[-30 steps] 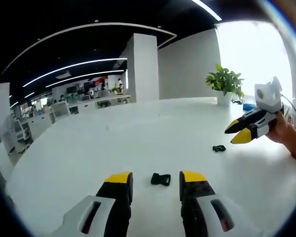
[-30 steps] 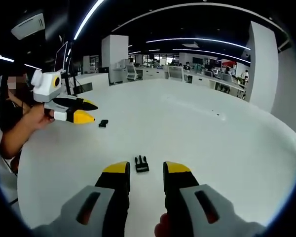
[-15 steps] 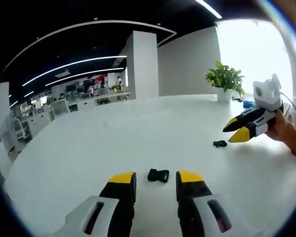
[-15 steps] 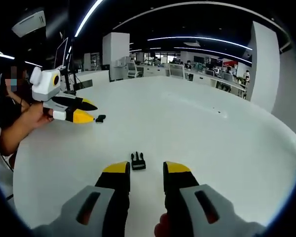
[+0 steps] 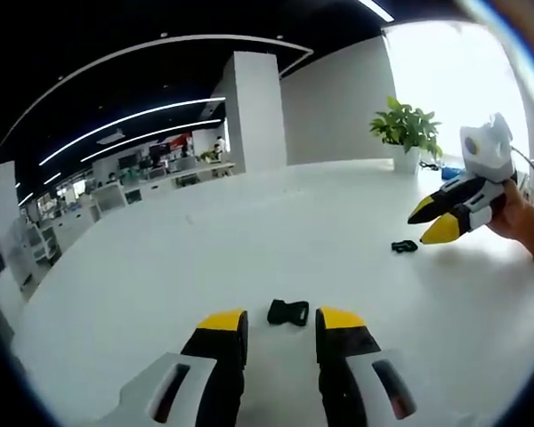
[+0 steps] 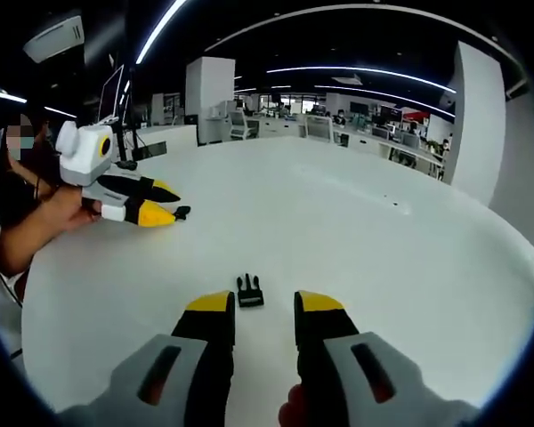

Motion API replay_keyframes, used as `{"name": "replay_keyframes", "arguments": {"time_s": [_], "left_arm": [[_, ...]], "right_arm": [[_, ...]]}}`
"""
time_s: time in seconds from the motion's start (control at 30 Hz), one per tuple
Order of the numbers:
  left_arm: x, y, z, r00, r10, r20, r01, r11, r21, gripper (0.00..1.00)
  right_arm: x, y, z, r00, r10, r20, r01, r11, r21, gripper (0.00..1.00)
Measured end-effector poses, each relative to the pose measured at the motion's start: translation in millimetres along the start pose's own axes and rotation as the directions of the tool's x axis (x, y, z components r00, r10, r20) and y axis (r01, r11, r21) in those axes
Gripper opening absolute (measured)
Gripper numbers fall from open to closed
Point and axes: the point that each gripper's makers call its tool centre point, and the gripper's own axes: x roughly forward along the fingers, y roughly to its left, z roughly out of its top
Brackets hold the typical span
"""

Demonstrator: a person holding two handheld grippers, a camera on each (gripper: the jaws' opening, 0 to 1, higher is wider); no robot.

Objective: Snap the two parts of the plastic buckle together until the buckle closes and remains connected.

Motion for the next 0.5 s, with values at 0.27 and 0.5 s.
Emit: {"name": "replay_keyframes", "arguments": {"time_s": [0.27, 0.5], "left_arm": [[-0.4, 4.3, -0.9, 1.0, 0.016, -0.007, -0.016, 1.0, -0.003, 0.31], [-2.9, 8.0, -1.0, 1.0, 0.024, -0.007, -0.024, 1.0, -0.001, 0.31]], "right_arm": [[0.2, 0.5, 0.0, 1.0, 0.001, -0.005, -0.001, 1.0, -0.007, 0.27], [-0.1, -0.2, -0.9, 1.0, -0.002, -0.009, 0.002, 1.0, -0.009, 0.27]]}}
